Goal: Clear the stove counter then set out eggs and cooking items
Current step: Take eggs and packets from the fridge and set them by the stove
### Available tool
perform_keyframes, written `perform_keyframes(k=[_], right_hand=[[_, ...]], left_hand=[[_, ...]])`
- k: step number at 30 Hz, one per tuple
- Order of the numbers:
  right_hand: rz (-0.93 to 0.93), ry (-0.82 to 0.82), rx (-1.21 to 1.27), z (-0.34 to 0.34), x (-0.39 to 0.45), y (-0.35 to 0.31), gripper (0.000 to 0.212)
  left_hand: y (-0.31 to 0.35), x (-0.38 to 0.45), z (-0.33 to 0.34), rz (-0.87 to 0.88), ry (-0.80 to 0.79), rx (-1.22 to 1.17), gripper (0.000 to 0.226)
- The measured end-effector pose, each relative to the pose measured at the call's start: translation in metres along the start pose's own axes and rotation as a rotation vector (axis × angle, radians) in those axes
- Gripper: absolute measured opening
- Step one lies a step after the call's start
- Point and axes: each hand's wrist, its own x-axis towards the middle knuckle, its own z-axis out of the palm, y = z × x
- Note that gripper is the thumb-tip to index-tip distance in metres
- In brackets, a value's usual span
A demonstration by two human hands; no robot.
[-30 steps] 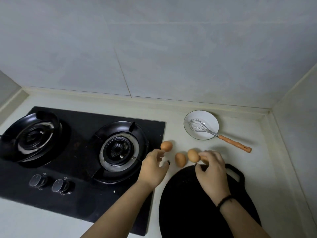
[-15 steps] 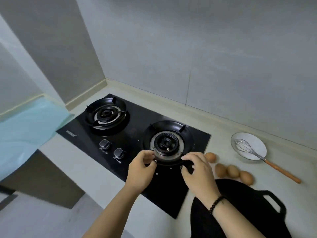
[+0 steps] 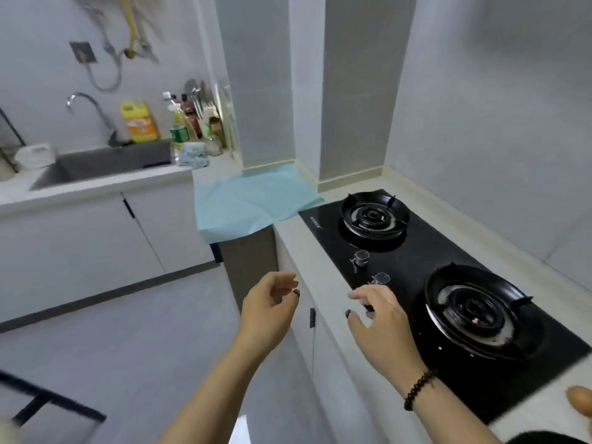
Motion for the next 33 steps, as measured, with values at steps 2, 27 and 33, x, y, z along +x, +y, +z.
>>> perform_keyframes(k=[2, 27, 33], right_hand=[[-0.034, -0.038, 0.020, 0.021, -0.009, -0.027, 0.024], [-0.618, -0.473, 0.231, 0.233, -0.139, -0.320, 0.026], [-0.783, -0.615, 0.282, 0.263, -0.128, -0.375, 0.029]], left_hand=[[-0.004, -0.014, -0.034, 0.016, 0.060, 0.018, 0.025], [-0.080, -0.200, -0.385, -0.071, 0.663, -0.030, 0.025], [-0.084, -0.232, -0.423, -0.114, 0.851, -0.050, 0.028]])
